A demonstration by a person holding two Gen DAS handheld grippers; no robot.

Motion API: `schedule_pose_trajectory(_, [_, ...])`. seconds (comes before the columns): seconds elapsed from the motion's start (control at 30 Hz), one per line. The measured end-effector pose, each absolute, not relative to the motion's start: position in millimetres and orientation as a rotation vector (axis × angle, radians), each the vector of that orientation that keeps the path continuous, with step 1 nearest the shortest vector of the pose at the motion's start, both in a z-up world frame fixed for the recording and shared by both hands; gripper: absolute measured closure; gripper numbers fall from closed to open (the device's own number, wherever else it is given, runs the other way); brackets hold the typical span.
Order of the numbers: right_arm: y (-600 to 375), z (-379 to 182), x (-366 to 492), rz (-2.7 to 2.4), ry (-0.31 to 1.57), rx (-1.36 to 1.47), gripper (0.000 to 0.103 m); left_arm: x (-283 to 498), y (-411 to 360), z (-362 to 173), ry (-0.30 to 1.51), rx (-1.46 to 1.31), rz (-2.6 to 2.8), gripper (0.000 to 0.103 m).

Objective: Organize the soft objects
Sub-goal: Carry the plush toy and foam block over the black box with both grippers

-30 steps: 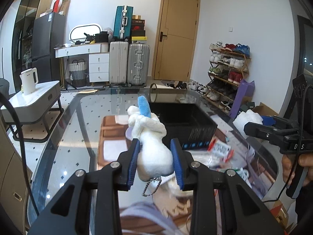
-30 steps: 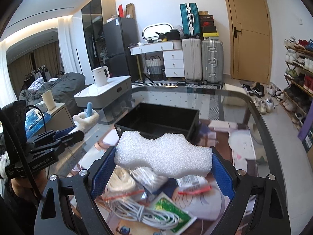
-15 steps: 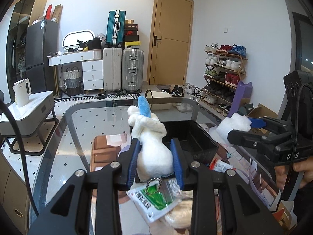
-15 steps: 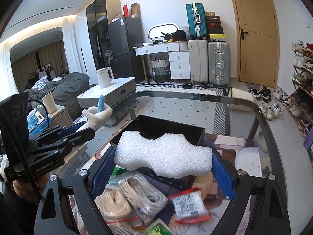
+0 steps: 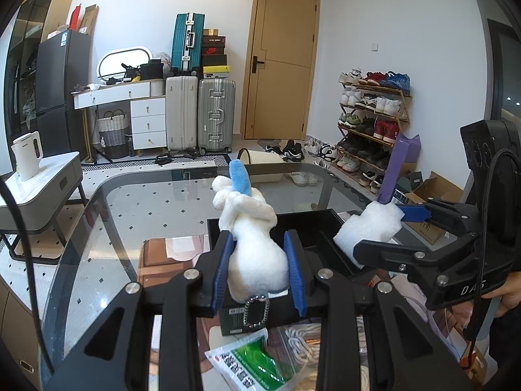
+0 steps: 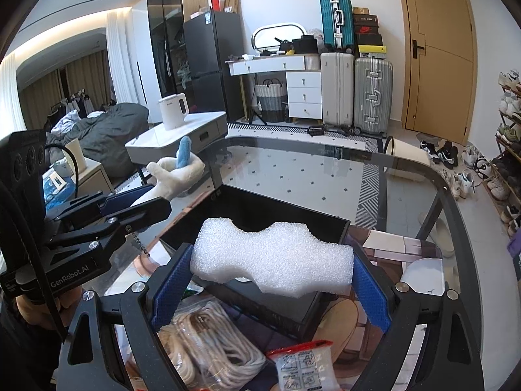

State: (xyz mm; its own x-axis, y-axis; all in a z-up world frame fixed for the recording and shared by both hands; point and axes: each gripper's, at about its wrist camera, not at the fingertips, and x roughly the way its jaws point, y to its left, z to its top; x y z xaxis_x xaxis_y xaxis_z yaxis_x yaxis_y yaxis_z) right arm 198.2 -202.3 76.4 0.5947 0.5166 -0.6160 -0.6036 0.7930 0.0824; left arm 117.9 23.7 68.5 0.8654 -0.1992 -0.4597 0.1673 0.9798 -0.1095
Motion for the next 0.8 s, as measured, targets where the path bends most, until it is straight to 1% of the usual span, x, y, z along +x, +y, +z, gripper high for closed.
schedule_pose_trajectory(0.43, [-190.5,53.4,231.9,0.664,0.728,-0.193,0.011,145.4,14.9,47.8,0.557,-0.029,-0.210,0.072])
schedule_pose_trajectory(0.8, [-186.0,45.0,250.5,0.697,0.743,-0.214,0.011,156.0,6.8,35.5,0.619,-0.001,-0.232,0.072])
